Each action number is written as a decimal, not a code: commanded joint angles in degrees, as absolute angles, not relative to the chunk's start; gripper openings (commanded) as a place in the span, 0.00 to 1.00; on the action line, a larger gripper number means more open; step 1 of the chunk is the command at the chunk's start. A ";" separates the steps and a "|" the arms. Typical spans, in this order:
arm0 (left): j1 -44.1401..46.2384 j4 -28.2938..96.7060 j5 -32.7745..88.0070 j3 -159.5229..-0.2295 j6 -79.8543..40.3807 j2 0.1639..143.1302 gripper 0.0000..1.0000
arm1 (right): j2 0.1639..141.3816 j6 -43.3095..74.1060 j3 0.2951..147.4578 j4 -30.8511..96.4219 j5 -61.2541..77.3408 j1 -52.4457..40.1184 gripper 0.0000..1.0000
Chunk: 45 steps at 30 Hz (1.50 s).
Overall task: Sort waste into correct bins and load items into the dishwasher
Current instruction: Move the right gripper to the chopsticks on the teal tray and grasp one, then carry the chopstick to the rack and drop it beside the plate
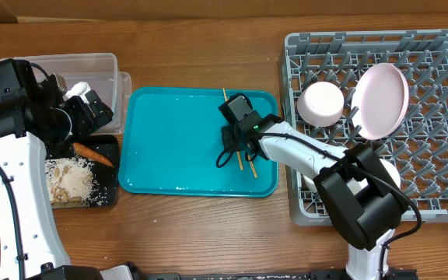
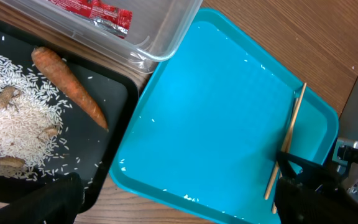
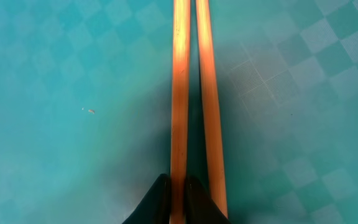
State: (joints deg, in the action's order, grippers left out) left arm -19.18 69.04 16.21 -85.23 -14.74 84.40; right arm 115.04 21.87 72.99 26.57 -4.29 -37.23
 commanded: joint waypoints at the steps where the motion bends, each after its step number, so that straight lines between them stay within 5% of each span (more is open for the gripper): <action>1: -19.46 68.95 15.92 -86.08 -14.35 84.31 1.00 | 115.55 22.79 72.79 26.30 -3.66 -37.56 0.09; 7: -19.49 68.97 15.92 -86.08 -14.35 84.31 1.00 | 115.02 22.48 73.60 27.05 -1.74 -37.54 0.04; 17: -19.49 68.97 15.92 -86.08 -14.35 84.31 1.00 | 98.17 19.00 82.74 46.94 -1.02 -34.57 0.04; 28: -19.46 68.95 15.92 -86.08 -14.35 84.31 1.00 | 87.15 6.92 82.65 64.66 -9.41 -17.72 0.04; 36: -19.49 68.97 15.92 -86.08 -14.35 84.31 1.00 | 88.77 4.51 81.34 63.26 -8.84 -3.18 0.04; 45: -19.49 68.95 15.92 -86.08 -14.35 84.31 1.00 | 90.11 -0.32 81.34 60.23 -4.86 0.40 0.04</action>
State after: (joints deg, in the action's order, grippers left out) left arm -19.18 69.04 16.21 -85.23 -14.74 84.40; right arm 90.08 2.33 81.62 60.84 -6.15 0.34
